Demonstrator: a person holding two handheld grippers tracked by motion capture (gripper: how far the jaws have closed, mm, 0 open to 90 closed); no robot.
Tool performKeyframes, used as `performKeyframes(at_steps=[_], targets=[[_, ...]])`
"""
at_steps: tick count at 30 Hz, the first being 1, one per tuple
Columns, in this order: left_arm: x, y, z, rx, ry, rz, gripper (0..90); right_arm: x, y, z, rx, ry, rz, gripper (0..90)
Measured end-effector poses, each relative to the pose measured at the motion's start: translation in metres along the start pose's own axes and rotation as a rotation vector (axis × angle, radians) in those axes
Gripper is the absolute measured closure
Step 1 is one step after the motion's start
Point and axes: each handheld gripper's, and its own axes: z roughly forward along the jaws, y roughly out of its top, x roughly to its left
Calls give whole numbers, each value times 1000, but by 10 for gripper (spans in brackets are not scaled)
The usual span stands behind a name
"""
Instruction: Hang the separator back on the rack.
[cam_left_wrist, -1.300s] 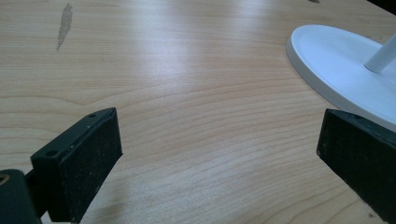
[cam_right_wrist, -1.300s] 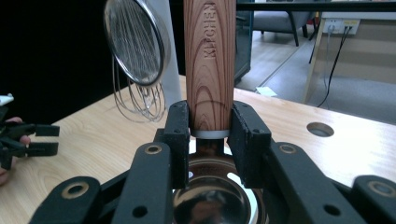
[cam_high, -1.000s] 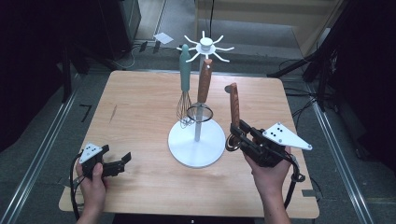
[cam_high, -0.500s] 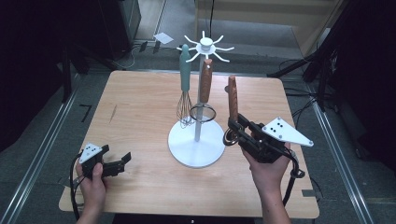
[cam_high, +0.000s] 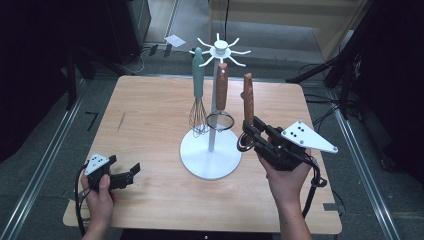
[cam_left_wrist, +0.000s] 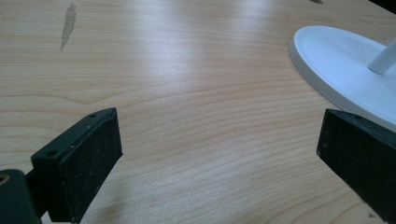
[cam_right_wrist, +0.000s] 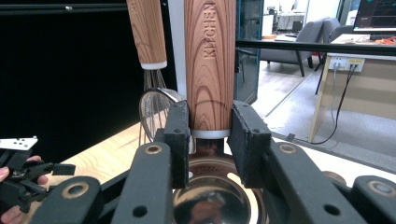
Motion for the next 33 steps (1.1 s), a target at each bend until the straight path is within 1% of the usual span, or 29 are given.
performKeyframes(at_steps=[13, 18, 22, 24, 27, 33], targets=[[0, 0, 0, -3, -1, -6, 3, 2, 6, 2, -31, -4, 4, 717], [0, 0, 0, -3, -2, -7, 3, 3, 11, 1, -52, -4, -1, 717], [0, 0, 0, -3, -2, -6, 3, 5, 13, 1, -61, 1, 9, 717], [0, 0, 0, -3, -2, -6, 3, 6, 13, 1, -68, -1, 3, 717], [1, 0, 0, -5, -5, -8, 3, 6, 14, 1, -72, 1, 6, 717], [1, 0, 0, -3, -6, -7, 3, 7, 17, 2, -65, 0, -5, 717]])
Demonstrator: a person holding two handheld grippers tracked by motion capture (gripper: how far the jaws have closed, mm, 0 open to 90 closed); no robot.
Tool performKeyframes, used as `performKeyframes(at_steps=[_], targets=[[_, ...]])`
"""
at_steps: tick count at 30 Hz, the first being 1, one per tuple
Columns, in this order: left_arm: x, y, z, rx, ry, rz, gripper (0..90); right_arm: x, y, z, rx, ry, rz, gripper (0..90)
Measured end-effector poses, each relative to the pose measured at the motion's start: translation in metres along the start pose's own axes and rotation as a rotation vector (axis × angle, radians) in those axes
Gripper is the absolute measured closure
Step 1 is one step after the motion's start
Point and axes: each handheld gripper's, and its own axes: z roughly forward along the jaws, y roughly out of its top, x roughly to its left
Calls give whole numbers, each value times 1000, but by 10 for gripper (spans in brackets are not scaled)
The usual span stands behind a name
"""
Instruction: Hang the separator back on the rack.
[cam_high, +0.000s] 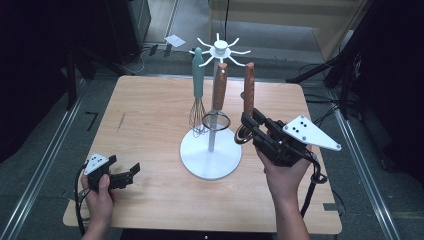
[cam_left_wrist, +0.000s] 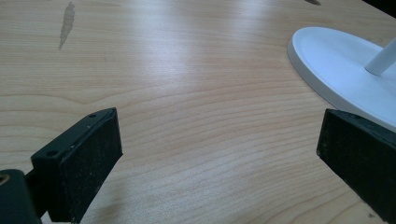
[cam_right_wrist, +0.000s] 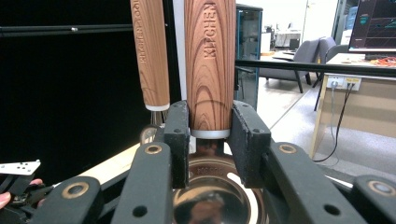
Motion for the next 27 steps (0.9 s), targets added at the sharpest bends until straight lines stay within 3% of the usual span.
performKeyframes(at_steps=[27], targets=[[0, 0, 0, 0, -6, 1, 3, 2, 6, 13, 17, 21, -9, 717]])
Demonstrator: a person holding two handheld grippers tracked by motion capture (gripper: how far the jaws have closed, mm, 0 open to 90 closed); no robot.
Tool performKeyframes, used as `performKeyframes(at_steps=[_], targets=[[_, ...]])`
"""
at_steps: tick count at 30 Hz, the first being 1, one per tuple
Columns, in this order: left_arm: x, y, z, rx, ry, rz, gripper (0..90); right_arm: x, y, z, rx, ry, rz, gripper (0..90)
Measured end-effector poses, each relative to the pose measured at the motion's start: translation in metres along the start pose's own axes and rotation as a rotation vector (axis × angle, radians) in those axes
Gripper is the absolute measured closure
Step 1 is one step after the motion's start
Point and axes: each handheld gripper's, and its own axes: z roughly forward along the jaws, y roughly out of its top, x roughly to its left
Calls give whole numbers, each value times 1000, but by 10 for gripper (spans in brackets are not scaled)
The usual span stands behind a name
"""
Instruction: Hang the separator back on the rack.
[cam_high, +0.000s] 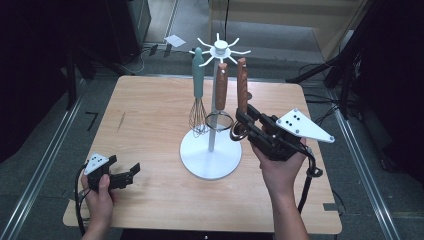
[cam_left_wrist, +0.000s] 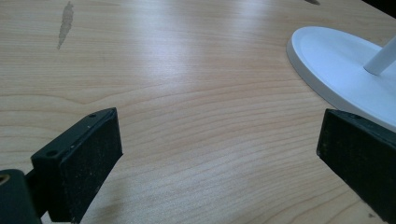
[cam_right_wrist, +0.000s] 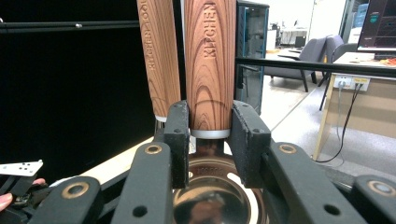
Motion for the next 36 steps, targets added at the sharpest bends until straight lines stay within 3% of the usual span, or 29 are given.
performKeyframes(at_steps=[4, 10, 13, 19, 29, 33, 36], targets=[[0, 0, 0, 0, 0, 0, 3, -1, -1, 3, 12, 19, 6, 717], [0, 0, 0, 0, 0, 0, 3, -1, -2, 3, 7, 8, 1, 694], [0, 0, 0, -4, -2, -3, 3, 0, -4, 3, -1, -1, 1, 571], [1, 0, 0, -2, -3, -4, 3, 1, -11, 2, 18, -36, -23, 471], [0, 0, -1, -8, 2, -2, 3, 0, -24, 3, 67, -70, -31, 188], [0, 0, -1, -7, 6, -1, 3, 2, -28, 4, 87, -138, -42, 22], [0, 0, -1, -6, 6, 2, 3, -1, -33, 1, 89, -165, -35, 0]])
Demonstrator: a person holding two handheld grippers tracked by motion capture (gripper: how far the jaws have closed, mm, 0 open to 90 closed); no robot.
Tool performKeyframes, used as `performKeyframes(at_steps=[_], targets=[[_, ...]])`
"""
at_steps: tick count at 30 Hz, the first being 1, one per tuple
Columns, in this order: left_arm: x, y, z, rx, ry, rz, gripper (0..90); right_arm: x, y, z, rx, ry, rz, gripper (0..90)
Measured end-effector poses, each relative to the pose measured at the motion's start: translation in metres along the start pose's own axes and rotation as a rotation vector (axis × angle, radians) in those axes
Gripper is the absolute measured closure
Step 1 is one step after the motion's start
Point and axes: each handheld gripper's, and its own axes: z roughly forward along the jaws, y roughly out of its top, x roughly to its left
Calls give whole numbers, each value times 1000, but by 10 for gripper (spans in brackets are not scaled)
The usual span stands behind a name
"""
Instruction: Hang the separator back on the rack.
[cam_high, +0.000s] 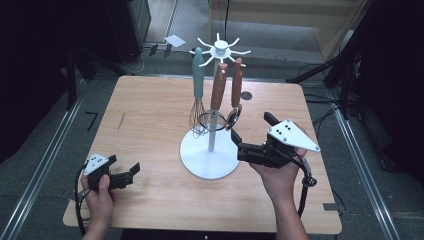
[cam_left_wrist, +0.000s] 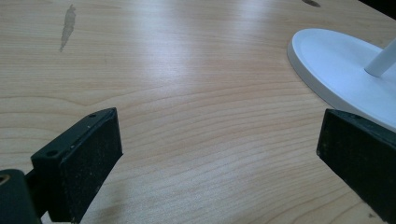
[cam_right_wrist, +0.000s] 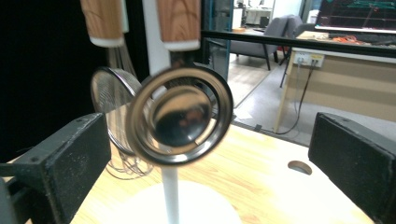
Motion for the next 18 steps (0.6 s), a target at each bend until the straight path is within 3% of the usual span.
performKeyframes(at_steps=[10, 18], targets=[[0, 0, 0, 2, 4, 4, 3, -13, -31, -2, 59, -21, 9, 0], [0, 0, -1, -8, 4, 8, 3, -22, -57, -4, 64, -23, 34, 0]])
